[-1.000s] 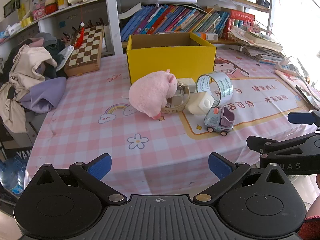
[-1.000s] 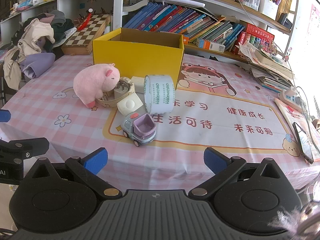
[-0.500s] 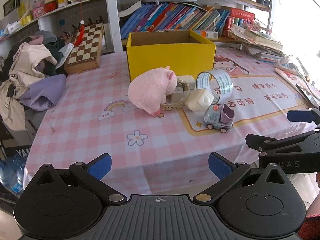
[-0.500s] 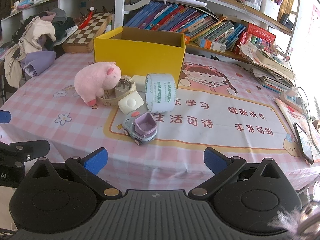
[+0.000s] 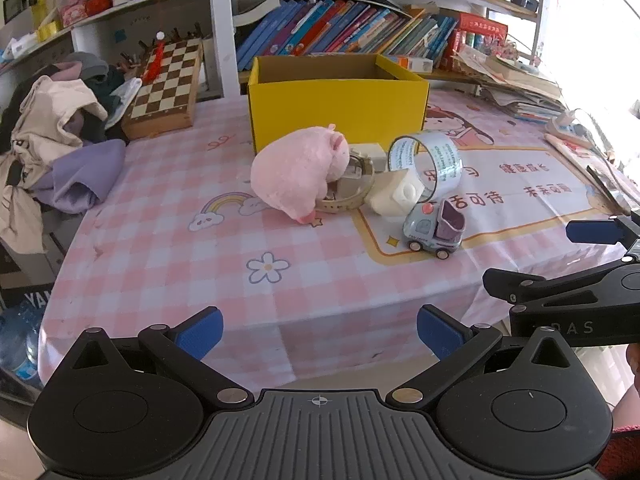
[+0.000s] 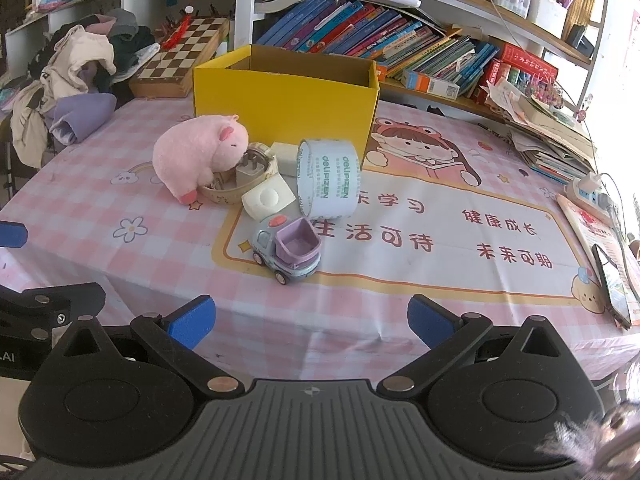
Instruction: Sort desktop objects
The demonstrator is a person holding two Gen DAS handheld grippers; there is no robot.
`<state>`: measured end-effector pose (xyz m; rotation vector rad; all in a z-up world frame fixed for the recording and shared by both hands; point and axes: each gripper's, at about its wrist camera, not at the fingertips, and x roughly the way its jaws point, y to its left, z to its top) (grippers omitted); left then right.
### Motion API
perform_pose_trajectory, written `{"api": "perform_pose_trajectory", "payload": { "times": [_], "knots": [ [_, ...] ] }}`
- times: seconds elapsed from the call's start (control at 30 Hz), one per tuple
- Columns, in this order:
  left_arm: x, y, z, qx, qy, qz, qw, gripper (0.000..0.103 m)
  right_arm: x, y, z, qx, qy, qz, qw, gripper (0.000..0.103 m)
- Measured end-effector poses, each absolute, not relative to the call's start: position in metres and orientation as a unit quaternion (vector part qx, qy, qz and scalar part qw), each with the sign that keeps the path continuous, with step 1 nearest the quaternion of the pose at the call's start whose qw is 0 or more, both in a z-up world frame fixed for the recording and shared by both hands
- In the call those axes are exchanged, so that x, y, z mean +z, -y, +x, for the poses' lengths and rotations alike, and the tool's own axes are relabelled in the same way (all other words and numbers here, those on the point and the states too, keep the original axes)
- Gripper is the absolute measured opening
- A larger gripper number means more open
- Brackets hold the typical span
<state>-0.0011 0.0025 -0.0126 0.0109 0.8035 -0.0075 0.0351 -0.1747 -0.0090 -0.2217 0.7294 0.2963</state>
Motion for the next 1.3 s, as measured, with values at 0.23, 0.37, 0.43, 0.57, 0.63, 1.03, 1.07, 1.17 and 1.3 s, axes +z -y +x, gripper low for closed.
{"api": "perform_pose_trajectory", "payload": {
  "times": [0.23,0.37,0.43,0.57,0.63,1.03,1.07,1.17,1.3],
  "knots": [
    [-0.0126,-0.0019,0.0002,-0.003,-0.391,0.007,0.92,0.103,-0.0087,0.1762,0.0358,0.144,-0.354,-0.107,0.918,0.103],
    [-0.0119,-0.0014,0.0005,-0.004,-0.39,0.008,0.921,0.103,-0.0083,0.1762,0.0359,0.146,-0.353,-0.107,0.918,0.103],
    [-0.0116,-0.0014,0.0001,-0.005,-0.39,0.008,0.921,0.103,-0.0081,0.1758,0.0356,0.147,-0.352,-0.107,0.918,0.103],
    [-0.0112,-0.0016,-0.0001,-0.004,-0.39,0.008,0.921,0.103,-0.0078,0.1757,0.0345,0.149,-0.351,-0.108,0.918,0.103],
    [-0.011,-0.0016,-0.0002,-0.004,-0.391,0.008,0.921,0.103,-0.0078,0.1755,0.0342,0.15,-0.351,-0.108,0.918,0.103],
    [-0.0101,0.001,0.0002,-0.002,-0.393,0.024,0.919,0.103,-0.0083,0.1755,0.033,0.151,-0.35,-0.108,0.918,0.103],
    [-0.0098,0.0012,0.0003,-0.002,-0.393,0.025,0.919,0.103,-0.0083,0.1755,0.0328,0.152,-0.349,-0.108,0.918,0.103],
    [-0.0089,0.0008,0.0,-0.003,-0.389,0.025,0.921,0.103,-0.0074,0.1756,0.0324,0.154,-0.347,-0.107,0.919,0.103],
    [-0.0083,-0.0006,0.0002,-0.004,-0.387,0.022,0.922,0.103,-0.0067,0.1752,0.0325,0.16,-0.345,-0.105,0.919,0.103]
  ]
}}
